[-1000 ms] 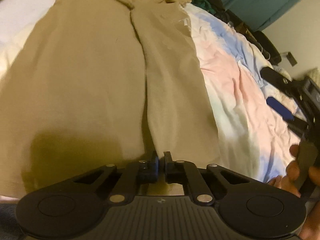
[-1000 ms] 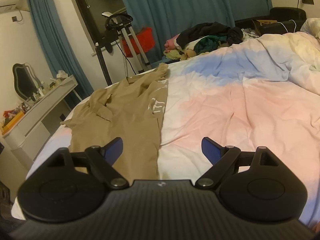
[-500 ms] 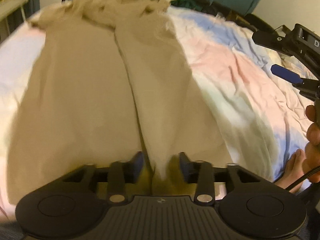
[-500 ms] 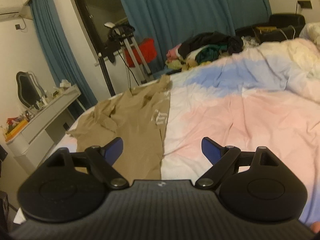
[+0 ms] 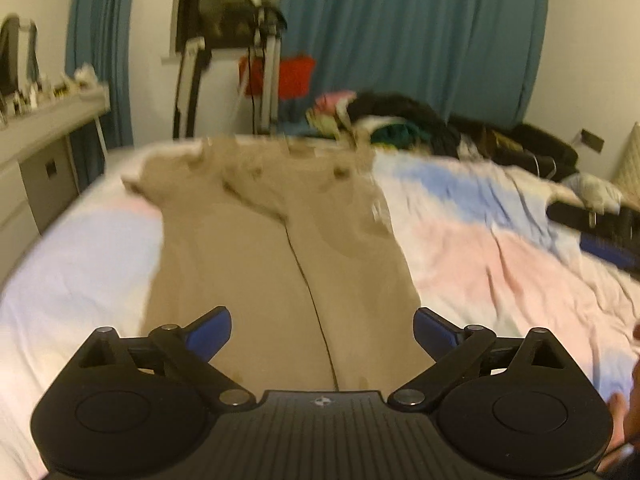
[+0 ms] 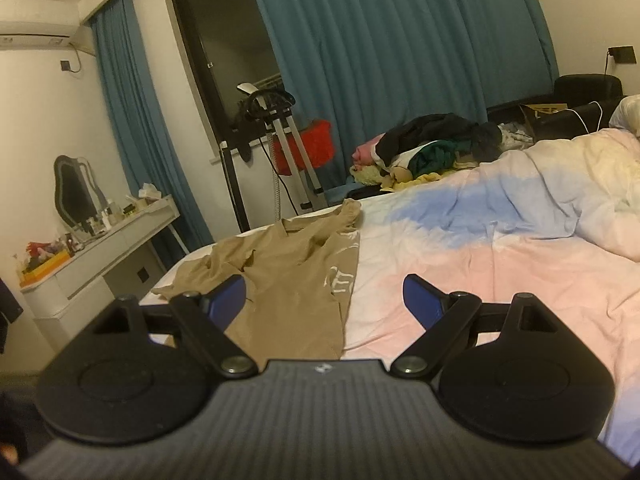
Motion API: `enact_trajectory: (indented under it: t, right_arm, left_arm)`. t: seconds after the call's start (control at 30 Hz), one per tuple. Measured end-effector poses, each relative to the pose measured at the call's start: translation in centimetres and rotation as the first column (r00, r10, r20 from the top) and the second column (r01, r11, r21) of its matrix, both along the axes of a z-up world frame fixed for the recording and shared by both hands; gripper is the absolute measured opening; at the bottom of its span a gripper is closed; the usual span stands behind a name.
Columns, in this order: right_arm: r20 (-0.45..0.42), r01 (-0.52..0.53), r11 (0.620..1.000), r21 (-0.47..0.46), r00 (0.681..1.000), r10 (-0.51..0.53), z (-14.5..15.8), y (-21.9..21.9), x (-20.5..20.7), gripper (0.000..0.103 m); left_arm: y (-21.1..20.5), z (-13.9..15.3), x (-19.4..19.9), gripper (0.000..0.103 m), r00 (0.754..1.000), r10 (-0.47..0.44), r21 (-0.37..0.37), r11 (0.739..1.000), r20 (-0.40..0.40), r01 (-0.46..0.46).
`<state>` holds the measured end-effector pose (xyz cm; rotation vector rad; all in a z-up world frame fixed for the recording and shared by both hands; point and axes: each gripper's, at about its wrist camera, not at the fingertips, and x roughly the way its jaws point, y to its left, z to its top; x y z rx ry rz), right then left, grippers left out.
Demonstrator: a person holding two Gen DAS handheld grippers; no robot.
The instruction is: Fold clothes
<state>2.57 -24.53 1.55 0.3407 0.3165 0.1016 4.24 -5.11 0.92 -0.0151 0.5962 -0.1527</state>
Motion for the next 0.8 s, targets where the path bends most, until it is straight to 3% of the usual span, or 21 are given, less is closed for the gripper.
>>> enact_trajectory:
  t: [0.23, 0.37, 0.5, 0.67, 0.8]
  right_arm:
    - [0.051, -0.035, 0.999, -0.013, 0.998, 0.035, -0.1, 0.5, -0.6, 0.087]
    - [0.003, -0.078, 0.996, -0.053, 0.997, 0.078, -1.2, 1.5, 0.9, 0.087]
    - [-0.103, -0.113, 0.988, -0.104, 0.989, 0.103, -1.9, 3.6, 5.1, 0.087]
    - [-0.178, -0.221, 0.972, -0.083, 0.963, 0.204, -2.1, 7.7, 10.7, 0.087]
    - [-0.203, -0.322, 0.926, -0.198, 0.937, 0.283, -2.7, 14.8, 17.2, 0.087]
  left_arm:
    - [0.1, 2.1, 0.4, 0.102, 0.991, 0.014, 0.037, 0.999, 0.134, -0.019]
    - [2.0, 2.0, 0.4, 0.102, 0.988, 0.069, 0.007, 0.997, 0.14, -0.071]
    - [4.4, 2.0, -0.1, 0.102, 0.985, 0.075, 0.005, 0.997, 0.154, -0.076]
    - [8.7, 1.6, -0.2, 0.102, 0.981, 0.125, -0.092, 0.989, 0.148, -0.113]
    - [11.8, 0.4, 0.3, 0.102, 0.977, 0.183, -0.19, 0.969, 0.113, -0.159]
